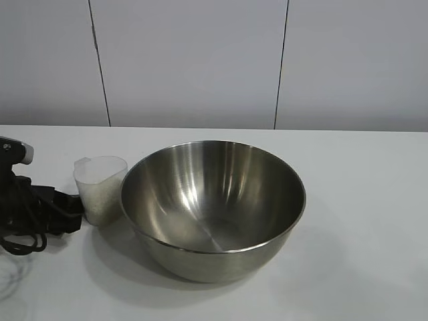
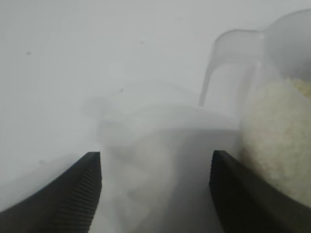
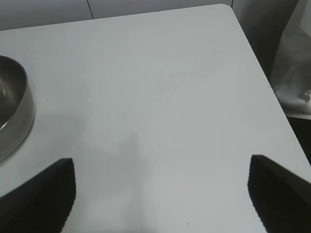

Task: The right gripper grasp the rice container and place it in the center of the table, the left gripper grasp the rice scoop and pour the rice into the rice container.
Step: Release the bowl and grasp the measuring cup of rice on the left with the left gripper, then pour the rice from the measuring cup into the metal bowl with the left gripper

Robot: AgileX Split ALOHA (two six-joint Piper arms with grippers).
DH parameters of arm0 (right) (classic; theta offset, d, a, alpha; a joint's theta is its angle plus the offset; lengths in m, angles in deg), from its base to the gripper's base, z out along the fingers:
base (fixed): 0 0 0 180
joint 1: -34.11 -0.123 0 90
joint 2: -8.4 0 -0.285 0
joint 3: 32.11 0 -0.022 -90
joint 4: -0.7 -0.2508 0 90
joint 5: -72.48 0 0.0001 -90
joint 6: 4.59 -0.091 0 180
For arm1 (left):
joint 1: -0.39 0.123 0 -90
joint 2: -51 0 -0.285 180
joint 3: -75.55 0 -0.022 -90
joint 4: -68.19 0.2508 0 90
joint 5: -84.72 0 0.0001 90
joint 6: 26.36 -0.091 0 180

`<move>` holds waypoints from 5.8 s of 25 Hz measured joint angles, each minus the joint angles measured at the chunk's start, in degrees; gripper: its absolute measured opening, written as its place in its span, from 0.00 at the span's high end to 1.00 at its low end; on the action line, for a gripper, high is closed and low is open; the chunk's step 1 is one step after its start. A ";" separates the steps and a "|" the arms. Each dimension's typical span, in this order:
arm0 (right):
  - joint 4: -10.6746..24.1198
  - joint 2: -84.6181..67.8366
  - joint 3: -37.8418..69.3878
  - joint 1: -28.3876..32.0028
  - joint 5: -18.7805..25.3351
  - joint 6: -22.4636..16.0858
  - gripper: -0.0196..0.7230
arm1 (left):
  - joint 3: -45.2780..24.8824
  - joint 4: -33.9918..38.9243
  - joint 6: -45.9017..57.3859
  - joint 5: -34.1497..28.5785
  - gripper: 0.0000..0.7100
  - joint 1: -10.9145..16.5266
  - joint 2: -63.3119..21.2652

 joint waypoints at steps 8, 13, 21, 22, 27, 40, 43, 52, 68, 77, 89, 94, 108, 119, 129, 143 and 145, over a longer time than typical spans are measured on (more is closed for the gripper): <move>0.00 0.00 0.00 0.00 0.00 0.00 0.09 | 3.11 0.31 0.00 -0.01 0.34 0.37 0.30; 0.00 0.00 0.00 0.00 0.00 0.00 0.09 | 3.98 1.49 0.00 -0.13 0.34 0.37 0.00; 0.00 0.00 0.00 0.00 0.00 0.00 0.09 | 4.25 1.72 0.66 -0.29 0.34 0.37 -1.68; 0.00 0.00 0.00 0.00 0.00 0.00 0.09 | 4.36 1.72 1.05 -0.29 0.34 0.37 -1.88; 0.00 0.00 0.00 0.00 -0.06 0.00 0.09 | 4.53 3.21 2.61 -0.29 0.34 0.37 -2.28; 0.00 0.00 0.00 0.00 -0.06 0.00 0.09 | 4.92 9.73 1.91 -0.25 0.34 0.37 -0.39; 0.00 0.00 0.00 0.00 -0.06 0.00 0.09 | 4.92 10.97 1.86 -0.25 0.34 0.37 -0.39; 0.00 0.00 0.00 0.00 -0.06 0.00 0.09 | 6.25 8.83 1.75 -0.25 0.34 0.37 -0.39; 0.00 0.00 0.00 0.00 0.00 0.00 0.09 | 8.53 9.16 2.69 -0.25 0.34 0.37 -0.39; 0.00 0.00 0.00 0.00 0.00 0.00 0.09 | 9.30 16.87 2.83 -0.25 0.34 0.37 -0.39; 0.00 0.00 0.00 0.00 -0.07 0.00 0.09 | 9.50 16.59 2.83 -0.25 0.34 0.37 -0.39; 0.00 0.00 0.00 0.00 -0.07 0.00 0.09 | 11.02 15.52 2.97 -0.30 0.34 0.37 -0.27; 0.00 0.00 0.00 0.00 -0.07 0.00 0.09 | 11.93 19.83 3.38 -0.48 0.97 0.37 -0.27; 0.00 0.00 0.00 0.00 -0.01 0.00 0.09 | 12.73 20.08 4.18 -0.81 0.98 0.37 -0.48; 0.00 0.00 0.00 0.00 -0.01 0.00 0.09 | 16.32 25.59 4.58 -11.11 0.98 0.22 -13.57; 0.00 0.00 0.00 0.00 -0.01 0.00 0.09 | 22.56 30.90 -17.38 -47.31 0.98 -20.93 -32.45; 0.00 0.00 0.00 0.00 -0.08 0.00 0.09 | 22.67 30.90 -24.76 -50.42 0.98 -24.33 -32.50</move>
